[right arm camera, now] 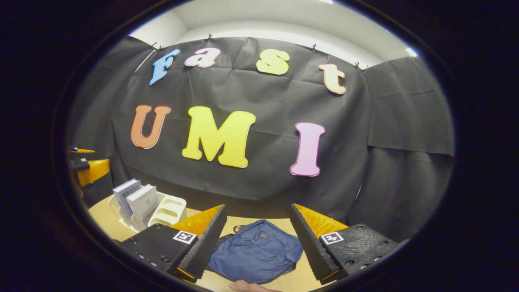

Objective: Open the schoolbag, grab two books from the bookshelf and put them into the schoolbag.

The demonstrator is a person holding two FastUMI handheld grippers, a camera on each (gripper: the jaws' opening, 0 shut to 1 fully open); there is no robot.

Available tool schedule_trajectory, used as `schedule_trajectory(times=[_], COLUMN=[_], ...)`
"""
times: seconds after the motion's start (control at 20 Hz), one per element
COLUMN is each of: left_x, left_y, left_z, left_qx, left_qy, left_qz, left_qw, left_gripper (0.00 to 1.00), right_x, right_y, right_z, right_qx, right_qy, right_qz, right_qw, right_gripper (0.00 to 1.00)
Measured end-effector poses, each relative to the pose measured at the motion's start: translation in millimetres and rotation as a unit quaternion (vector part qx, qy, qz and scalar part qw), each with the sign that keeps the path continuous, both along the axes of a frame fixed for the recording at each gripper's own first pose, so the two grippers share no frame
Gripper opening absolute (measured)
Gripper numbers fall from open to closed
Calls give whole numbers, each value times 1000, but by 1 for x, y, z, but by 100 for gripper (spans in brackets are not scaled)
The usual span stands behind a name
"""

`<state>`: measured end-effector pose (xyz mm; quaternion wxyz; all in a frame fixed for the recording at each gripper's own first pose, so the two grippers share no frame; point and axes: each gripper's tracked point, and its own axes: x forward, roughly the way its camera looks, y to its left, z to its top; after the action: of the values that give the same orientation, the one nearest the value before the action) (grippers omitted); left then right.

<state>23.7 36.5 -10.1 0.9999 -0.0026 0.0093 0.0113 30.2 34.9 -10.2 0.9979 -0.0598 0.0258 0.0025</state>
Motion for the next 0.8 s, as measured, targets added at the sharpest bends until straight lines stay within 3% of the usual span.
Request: schedule_trajectory(times=[0.4, 0.8], left_x=[-2, -9], left_y=[-8, -9], left_z=[-2, -9], left_qx=[-2, 29], left_qy=[-2, 1], left_qz=[-14, -7], left_qw=[1000, 1000], left_gripper=[99, 99], right_x=[13, 16], right_y=[-1, 16], right_z=[-33, -159], right_qx=[-28, -89], right_qy=[22, 129], right_qz=[0, 26], right_qw=[999, 987], right_gripper=[95, 96])
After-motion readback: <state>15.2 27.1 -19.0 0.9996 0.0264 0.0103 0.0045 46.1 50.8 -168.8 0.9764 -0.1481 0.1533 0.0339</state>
